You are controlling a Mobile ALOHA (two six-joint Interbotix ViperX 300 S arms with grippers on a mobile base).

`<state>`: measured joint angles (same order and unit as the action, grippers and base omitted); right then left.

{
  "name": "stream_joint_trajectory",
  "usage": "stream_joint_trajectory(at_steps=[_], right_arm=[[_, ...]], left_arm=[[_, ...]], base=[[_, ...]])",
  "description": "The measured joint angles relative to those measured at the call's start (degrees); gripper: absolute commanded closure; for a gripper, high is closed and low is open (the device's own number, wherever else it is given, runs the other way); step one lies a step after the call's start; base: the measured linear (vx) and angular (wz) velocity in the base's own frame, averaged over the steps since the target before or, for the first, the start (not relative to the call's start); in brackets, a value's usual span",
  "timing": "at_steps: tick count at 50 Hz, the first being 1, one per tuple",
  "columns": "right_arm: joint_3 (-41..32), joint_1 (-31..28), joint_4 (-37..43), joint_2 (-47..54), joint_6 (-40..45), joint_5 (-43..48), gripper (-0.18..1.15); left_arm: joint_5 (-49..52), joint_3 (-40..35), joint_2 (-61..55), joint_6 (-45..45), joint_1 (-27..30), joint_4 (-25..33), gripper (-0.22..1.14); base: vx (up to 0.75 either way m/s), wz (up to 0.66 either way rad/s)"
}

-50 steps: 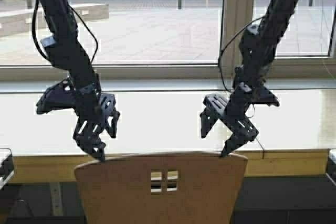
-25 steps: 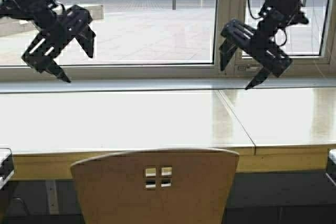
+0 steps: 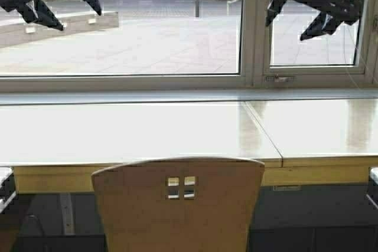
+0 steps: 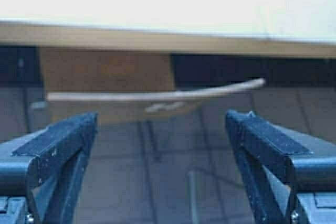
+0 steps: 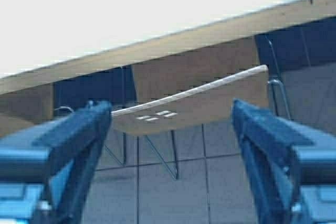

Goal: Push the chairs under the table

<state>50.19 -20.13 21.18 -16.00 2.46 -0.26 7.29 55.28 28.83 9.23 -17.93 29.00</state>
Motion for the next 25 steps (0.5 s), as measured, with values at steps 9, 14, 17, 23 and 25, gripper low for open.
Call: stream_joint_trajectory(at_steps=[9, 14, 17, 23, 25], right_arm=[[0.1, 0.2, -4.6, -3.1, -0.4, -0.4, -0.03], [-0.3, -0.4, -6.9, -3.4, -0.4, -0.6, -0.03], [-0.4, -0.3, -8.0, -3.5, -0.4, -0.7, -0.03], [-0.4, 0.2, -8.7, -3.8, -0.4, -0.8, -0.03], [-0.4, 0.2, -8.7, -3.8, -0.4, -0.8, -0.03]], left_arm=[[4.3, 2.2, 4.0, 2.9, 0.0, -3.2, -0.09], [4.7, 3.9, 5.9, 2.9, 0.1, -6.2, -0.09], [4.8, 4.3, 6.7, 2.6, 0.1, -7.3, -0.09], [4.3, 4.1, 8.3, 2.7, 0.0, -8.3, -0.09], [4.0, 4.0, 8.4, 2.7, 0.0, -8.5, -0.09]], base=[[-0.17, 0.14], [-0.19, 0.22], [-0.21, 0.31], [-0.22, 0.32], [-0.23, 0.38]])
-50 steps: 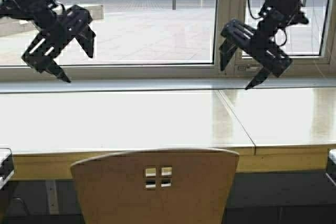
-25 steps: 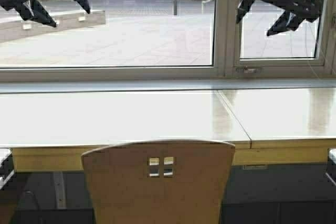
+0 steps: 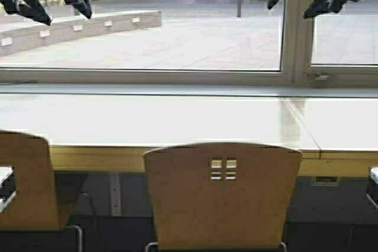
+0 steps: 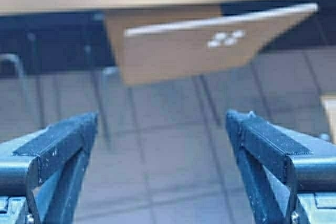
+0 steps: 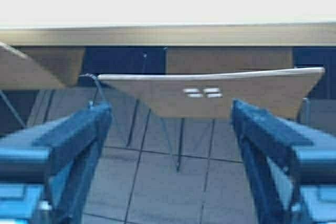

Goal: Push the chairs under the table

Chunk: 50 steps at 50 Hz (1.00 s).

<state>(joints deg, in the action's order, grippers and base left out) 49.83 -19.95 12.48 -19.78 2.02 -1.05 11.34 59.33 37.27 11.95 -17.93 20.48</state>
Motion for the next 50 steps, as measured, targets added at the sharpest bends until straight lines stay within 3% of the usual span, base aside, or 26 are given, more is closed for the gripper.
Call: stream_joint_trajectory(at_steps=[21, 50], right_arm=[[-0.1, -0.2, -0.1, -0.6, 0.1, -0.2, -0.03], [-0.5, 0.2, -0.3, 3.8, 0.0, 0.0, -0.03]], left_arm=[[-4.7, -0.2, 0.6, -0.4, 2.2, -0.9, -0.09], [-5.3, 0.0, 1.7, -1.7, 2.4, -0.7, -0.09]], base=[[-0.25, 0.4], [-0.33, 0.04]])
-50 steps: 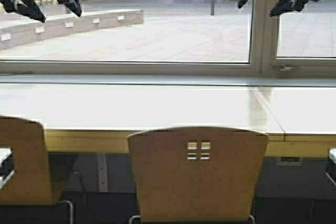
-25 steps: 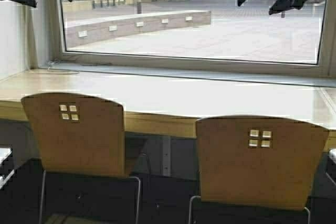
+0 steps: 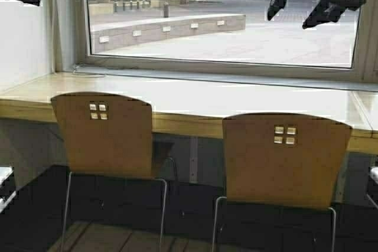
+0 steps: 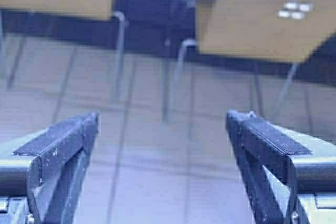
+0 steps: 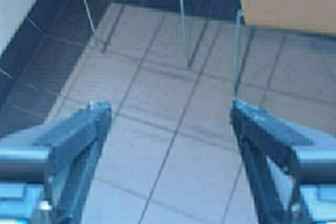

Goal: Push the chairs under the table

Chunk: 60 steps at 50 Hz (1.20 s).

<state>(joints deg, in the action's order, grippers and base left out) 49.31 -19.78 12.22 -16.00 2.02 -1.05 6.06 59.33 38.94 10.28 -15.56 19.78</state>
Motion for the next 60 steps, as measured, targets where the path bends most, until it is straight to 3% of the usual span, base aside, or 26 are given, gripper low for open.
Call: stream_joint_trajectory(at_steps=[60], right_arm=[[-3.4, 2.2, 0.3, 0.1, 0.4, -1.8, -0.03]], left_arm=[[-1.3, 0.7, -2.6, 0.0, 0.0, 1.6, -0.09]], base=[[-0.35, -0.11]])
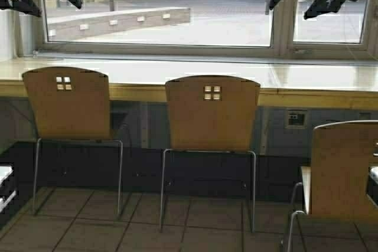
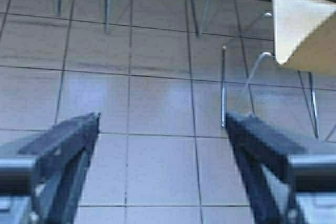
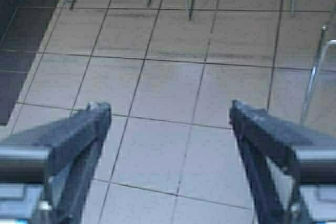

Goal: Push the chairs under the table

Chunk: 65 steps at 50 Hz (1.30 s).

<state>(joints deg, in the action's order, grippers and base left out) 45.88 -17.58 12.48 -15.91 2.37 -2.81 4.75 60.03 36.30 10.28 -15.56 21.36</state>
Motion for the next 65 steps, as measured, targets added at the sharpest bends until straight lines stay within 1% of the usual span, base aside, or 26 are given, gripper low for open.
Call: stream_joint_trajectory(at_steps=[18, 45, 65], right_arm=[[-0.1, 1.0, 0.6, 0.6, 0.2, -0.4, -0.03], [-0.4, 1.2, 1.8, 1.8, 0.4, -0.4, -0.03], [-0.4, 1.2, 1.9, 1.7, 0.4, -0.7, -0.03]], left_arm=[[-1.6, 0.7, -0.1, -0.3, 0.1, -0.4, -0.09], [-1.5, 0.7, 1.1, -0.5, -0.1, -0.3, -0.09], [-1.5, 0.7, 1.4, -0.8, -0.1, -0.2, -0.09]], base=[[-0.13, -0.33], [-0.06, -0.45], [0.04, -0.22]])
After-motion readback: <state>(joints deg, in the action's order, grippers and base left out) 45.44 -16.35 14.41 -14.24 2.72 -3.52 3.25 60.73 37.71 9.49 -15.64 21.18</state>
